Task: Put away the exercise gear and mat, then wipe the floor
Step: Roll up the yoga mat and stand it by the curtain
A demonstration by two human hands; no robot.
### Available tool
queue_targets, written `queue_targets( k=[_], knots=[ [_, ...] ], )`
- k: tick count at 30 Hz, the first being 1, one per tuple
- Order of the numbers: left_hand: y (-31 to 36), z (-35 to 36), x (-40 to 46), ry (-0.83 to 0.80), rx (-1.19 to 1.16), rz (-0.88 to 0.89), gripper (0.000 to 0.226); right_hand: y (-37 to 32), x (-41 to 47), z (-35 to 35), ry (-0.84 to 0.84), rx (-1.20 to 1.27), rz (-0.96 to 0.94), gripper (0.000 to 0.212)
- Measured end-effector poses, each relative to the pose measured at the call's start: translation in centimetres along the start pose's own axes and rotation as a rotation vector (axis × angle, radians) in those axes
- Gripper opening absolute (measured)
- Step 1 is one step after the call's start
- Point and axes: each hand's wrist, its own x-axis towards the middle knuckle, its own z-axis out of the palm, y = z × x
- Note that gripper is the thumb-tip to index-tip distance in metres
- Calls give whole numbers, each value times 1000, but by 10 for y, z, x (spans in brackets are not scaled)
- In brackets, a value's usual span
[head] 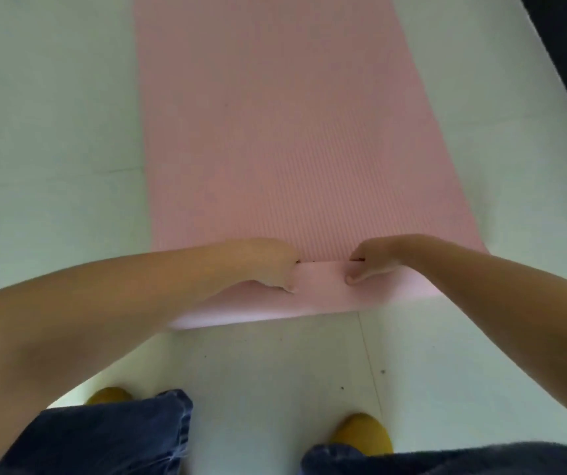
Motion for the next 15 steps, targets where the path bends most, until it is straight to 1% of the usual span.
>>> queue_targets(
  k=[2,3,4,5,7,8,11,13,15],
  knots=[
    [19,5,-8,190,191,-13,37,0,4,1,45,7,5,24],
    [30,13,-12,233,240,-11,38,-3,6,2,43,2,11,21],
    [42,25,-14,232,245,-18,43,-4,8,4,32,-8,11,21],
    [50,40,-17,199,221,-46,54,-8,9,4,7,-21,18,24],
    [53,66,-16,131,208,-126,74,-16,10,2,-44,-48,40,37],
    [51,74,-16,132,236,-139,74,-19,11,0,-56,-65,50,41],
    [42,70,-8,184,251,-52,49,-25,12,-3,-30,-130,80,46],
    [36,53,-3,128,131,8,41,-30,9,-1,72,-211,114,47],
    [23,33,2,54,-5,85,27,-34,4,4,236,-281,138,49]
  ],
)
